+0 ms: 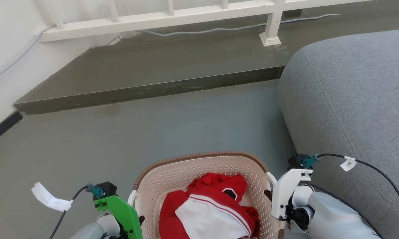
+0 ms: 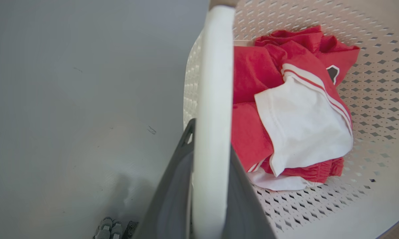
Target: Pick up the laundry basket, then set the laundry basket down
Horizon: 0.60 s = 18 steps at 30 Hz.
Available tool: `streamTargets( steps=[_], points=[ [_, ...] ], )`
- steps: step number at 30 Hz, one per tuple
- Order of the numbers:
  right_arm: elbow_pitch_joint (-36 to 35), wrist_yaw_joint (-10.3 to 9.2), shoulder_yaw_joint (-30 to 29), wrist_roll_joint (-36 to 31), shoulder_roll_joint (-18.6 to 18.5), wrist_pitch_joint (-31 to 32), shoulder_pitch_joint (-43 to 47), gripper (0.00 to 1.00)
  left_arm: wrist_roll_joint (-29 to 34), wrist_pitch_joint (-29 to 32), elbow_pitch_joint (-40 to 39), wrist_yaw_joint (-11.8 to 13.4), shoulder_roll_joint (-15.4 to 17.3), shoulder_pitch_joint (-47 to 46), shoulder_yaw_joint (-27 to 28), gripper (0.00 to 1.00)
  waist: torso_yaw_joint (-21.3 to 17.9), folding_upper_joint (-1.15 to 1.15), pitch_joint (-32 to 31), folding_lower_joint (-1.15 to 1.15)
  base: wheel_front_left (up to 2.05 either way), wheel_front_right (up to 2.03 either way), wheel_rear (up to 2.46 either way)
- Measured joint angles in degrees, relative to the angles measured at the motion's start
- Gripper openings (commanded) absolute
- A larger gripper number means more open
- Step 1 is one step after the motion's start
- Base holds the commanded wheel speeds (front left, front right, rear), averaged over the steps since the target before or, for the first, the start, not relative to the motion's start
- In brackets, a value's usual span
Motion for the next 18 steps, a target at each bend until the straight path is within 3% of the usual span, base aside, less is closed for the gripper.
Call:
streamTargets(
  steps=[18],
  points=[
    [0.05,0.1,0.86,0.79,-0.01,0.09,-0.43,0.0,-0.22,0.01,0.43,0.0,-0.09,-0.11,-0.14,0.0,-0.16,0.0,0.1,0.0,0.0,0.0,0.0]
  ],
)
